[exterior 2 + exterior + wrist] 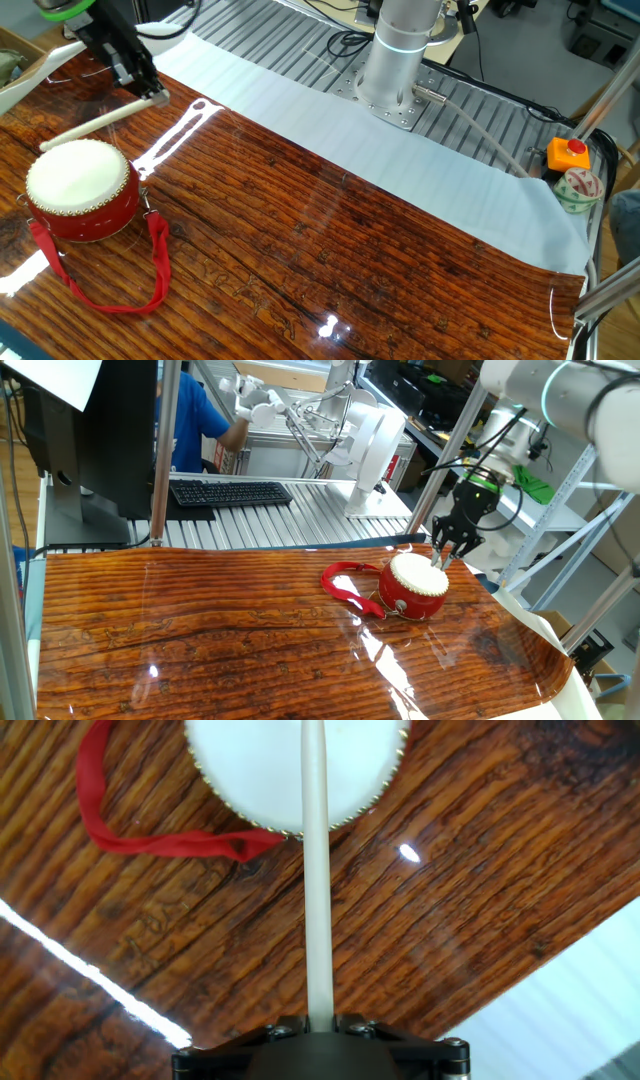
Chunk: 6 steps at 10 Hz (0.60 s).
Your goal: Play the drum
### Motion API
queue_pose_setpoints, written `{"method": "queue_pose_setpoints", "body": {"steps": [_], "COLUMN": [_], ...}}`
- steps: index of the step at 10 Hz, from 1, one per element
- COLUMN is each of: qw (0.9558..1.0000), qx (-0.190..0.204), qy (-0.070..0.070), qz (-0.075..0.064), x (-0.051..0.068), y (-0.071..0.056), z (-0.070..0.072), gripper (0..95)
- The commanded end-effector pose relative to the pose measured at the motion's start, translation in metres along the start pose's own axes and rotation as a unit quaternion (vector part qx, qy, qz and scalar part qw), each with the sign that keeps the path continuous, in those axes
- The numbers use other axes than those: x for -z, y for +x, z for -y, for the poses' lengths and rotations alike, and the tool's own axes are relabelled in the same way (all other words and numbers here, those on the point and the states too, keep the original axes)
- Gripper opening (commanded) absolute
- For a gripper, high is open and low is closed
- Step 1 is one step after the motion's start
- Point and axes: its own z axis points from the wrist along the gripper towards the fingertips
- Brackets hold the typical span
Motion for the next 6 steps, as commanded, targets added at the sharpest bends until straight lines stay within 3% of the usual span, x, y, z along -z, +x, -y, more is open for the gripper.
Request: {"method": "queue_pose_setpoints", "body": {"steps": [1,6], "qw": [0.9999,0.9998], "qx": [-0.005,-0.008], "qy": [0.001,-0.002], "qz": [0.014,0.019], "x": [0.0018,0.004], "y": [0.0081,0.0088], "z": [0.0015,0.0009], "gripper": [0.0,0.0]}}
